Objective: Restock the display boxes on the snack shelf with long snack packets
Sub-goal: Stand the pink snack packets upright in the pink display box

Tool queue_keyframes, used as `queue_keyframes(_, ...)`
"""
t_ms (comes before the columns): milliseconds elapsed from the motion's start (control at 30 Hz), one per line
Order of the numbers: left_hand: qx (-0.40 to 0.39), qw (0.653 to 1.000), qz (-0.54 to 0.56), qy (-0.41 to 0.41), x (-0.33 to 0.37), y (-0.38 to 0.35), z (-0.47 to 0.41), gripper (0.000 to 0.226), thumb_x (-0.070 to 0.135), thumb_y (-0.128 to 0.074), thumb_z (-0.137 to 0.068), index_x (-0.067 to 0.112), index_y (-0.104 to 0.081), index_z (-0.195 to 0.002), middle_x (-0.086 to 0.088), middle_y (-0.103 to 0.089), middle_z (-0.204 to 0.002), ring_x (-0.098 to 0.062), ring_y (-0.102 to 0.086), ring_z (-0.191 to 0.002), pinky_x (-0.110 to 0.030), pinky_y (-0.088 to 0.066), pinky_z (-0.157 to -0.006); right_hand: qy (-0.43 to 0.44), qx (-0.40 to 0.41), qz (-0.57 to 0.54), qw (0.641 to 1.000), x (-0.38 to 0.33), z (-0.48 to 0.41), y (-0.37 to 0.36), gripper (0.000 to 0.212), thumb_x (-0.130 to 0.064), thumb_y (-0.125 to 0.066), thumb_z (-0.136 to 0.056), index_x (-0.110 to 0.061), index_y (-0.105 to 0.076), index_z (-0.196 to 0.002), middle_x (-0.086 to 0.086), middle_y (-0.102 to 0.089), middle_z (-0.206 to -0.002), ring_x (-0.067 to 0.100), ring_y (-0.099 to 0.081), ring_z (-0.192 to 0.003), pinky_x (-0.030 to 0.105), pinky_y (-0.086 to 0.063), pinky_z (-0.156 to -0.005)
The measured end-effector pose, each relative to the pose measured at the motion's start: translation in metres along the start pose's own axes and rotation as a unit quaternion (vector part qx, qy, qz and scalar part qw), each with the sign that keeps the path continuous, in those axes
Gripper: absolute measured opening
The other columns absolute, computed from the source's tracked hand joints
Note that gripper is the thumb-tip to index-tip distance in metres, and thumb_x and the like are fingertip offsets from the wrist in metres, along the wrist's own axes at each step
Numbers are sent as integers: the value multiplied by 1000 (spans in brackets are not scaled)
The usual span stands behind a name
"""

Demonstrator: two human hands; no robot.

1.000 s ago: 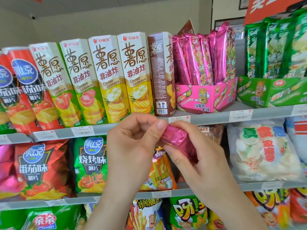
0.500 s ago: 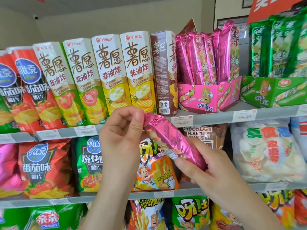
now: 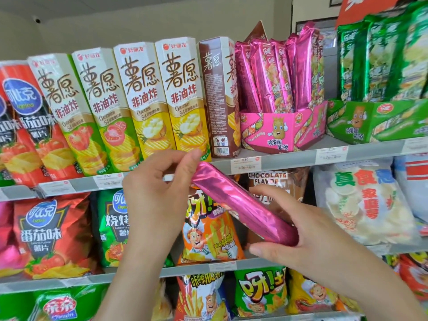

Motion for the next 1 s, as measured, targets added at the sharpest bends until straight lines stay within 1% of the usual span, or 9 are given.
queue_keyframes(67, 17, 999, 35, 29, -11, 9, -7, 14, 49, -67, -85, 45, -71, -73, 15, -67, -65, -11, -65, -56, -28, -56, -49, -11, -17, -45, 999, 7, 5, 8, 72, -56, -77, -69, -70, -32, -124, -40, -52, -113, -9, -64, -92, 11, -53, -69)
queue_keyframes(133, 11, 997, 48, 56, -21, 12, -11, 16, 49, -65, -83, 42, -71, -69, 14, -64, -58, -5, -58, -46, -14, -44, -42, 19, 59, -93, 994, 8, 6, 37, 60, -54, -79, -66, -56, -51, -119, -30, -61, -112, -4, -68, -86, 9, -52, -62)
queue_keyframes(233, -45, 995, 67, 60, -29, 2, -6, 26, 54, -70, -81, 31, -70, -68, 9, -61, -56, -3, -51, -49, -13, -40, -50, 62, 205, -227, 950, 15, 8, 82, 35, -37, -85, -65, -35, -71, -97, -5, -74, -89, 12, -71, -69, 22, -58, -58)
queue_keyframes(367, -192, 967, 162, 48, -21, -29, 9, 44, 60, -80, -64, 21, -60, -63, 9, -66, -72, -4, -58, -68, -13, -45, -64, 80, 275, -331, 899, 23, -1, 107, 28, -38, -81, -64, -32, -72, -91, -9, -69, -73, 6, -65, -64, 24, -58, -55)
queue_keyframes(533, -355, 907, 177, 142, -24, -61, 36, 42, 36, -94, -52, 29, -62, -78, -7, -74, -101, -24, -71, -86, -36, -60, -70, 108, 272, -318, 902, -6, -18, 123, 40, -47, -80, -71, -30, -69, -105, -8, -70, -82, 8, -65, -72, 24, -56, -62)
queue_keyframes(700, -433, 886, 130, 108, -8, -89, 59, 70, 12, -88, -67, 51, -57, -115, 2, -74, -103, -13, -68, -90, -28, -57, -71, 126, 293, -236, 918, -45, -29, 135, 31, -32, -75, -78, -27, -64, -107, -15, -70, -88, 4, -65, -68, 16, -51, -59)
queue_keyframes(833, -434, 891, 125, 48, 21, -101, 52, 53, 57, -75, -74, 47, -54, -122, 5, -72, -104, -26, -64, -94, -49, -52, -84, 162, 273, -249, 915, -70, -35, 145, 22, -18, -66, -81, -24, -63, -101, -3, -70, -94, 11, -62, -73, 24, -53, -63)
queue_keyframes(900, -406, 905, 127, 15, 40, -106, 40, 51, 68, -63, -78, 40, -57, -120, 8, -71, -110, -19, -65, -101, -44, -51, -88, 191, 255, -262, 911, -81, -38, 148, 23, -13, -65, -82, -26, -62, -100, -5, -69, -93, 10, -61, -76, 25, -52, -68)
queue_keyframes(1000, -327, 930, 169, 4, 60, -108, 16, 42, 58, -67, -79, 33, -62, -113, 9, -73, -104, -7, -67, -98, -27, -53, -84, 242, 204, -297, 901, -97, -43, 148, 25, -15, -68, -87, -30, -62, -106, -14, -71, -87, 2, -64, -74, 17, -52, -67)
Point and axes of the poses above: each hand's wrist, its own z-axis away from the middle knuckle, its own y-axis out of the back of the hand, x = y × z, the point moved 10 cm from there along -z, towards the middle knuckle
